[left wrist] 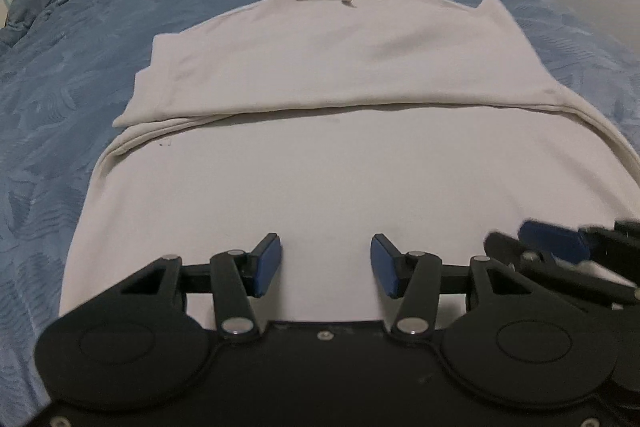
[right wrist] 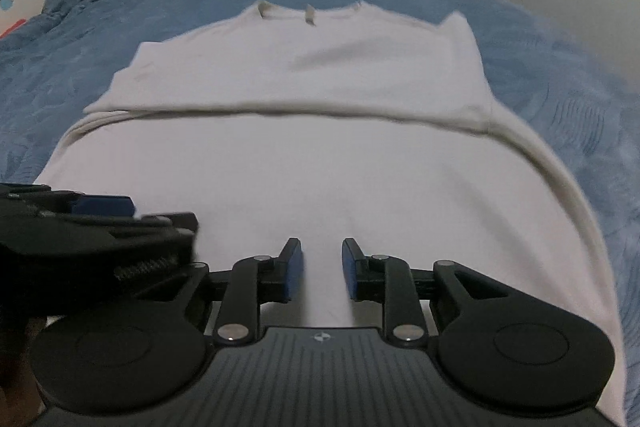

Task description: Fold small clothes

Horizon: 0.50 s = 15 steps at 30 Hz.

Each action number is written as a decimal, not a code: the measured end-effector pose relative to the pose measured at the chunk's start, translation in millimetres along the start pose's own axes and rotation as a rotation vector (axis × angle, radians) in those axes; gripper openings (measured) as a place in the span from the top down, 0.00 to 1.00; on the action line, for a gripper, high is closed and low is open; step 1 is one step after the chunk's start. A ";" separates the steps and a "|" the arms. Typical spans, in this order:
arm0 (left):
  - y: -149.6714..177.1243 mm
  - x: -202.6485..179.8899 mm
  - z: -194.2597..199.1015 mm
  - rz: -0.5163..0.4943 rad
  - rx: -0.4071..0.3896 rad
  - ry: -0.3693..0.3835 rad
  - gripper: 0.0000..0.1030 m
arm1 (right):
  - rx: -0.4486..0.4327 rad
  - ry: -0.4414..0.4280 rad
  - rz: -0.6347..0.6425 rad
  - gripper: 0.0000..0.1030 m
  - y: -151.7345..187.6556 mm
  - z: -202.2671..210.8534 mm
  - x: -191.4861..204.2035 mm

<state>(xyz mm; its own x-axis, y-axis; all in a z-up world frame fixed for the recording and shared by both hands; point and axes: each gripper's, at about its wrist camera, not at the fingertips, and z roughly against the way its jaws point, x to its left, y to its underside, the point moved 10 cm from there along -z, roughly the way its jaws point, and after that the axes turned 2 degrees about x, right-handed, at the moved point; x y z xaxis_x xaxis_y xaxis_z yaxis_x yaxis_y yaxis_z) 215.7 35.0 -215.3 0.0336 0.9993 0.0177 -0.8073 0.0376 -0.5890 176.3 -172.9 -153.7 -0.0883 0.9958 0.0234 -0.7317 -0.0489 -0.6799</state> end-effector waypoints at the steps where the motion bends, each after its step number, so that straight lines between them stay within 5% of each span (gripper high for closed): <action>1: -0.5 1.5 -1.8 -0.003 0.005 -0.007 0.48 | 0.007 -0.002 -0.016 0.72 0.8 -2.3 -4.2; 8: 0.7 45.6 -9.9 -0.051 0.036 -0.099 0.46 | -0.009 0.094 -0.038 0.72 -0.3 0.8 -37.0; 11: 3.4 82.5 -9.3 -0.021 0.049 -0.201 0.46 | -0.012 0.141 -0.065 0.72 -0.7 4.0 -55.3; 15: 10.6 120.0 -13.5 0.016 0.066 -0.215 0.44 | -0.016 0.205 -0.106 0.72 -1.5 6.6 -86.7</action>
<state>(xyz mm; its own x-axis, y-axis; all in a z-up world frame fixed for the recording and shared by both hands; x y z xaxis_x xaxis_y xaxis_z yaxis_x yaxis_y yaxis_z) 219.1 155.3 -230.3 -0.1000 0.9776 0.1850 -0.8439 0.0152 -0.5363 180.6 -259.7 -149.8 0.1284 0.9903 -0.0532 -0.7189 0.0560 -0.6928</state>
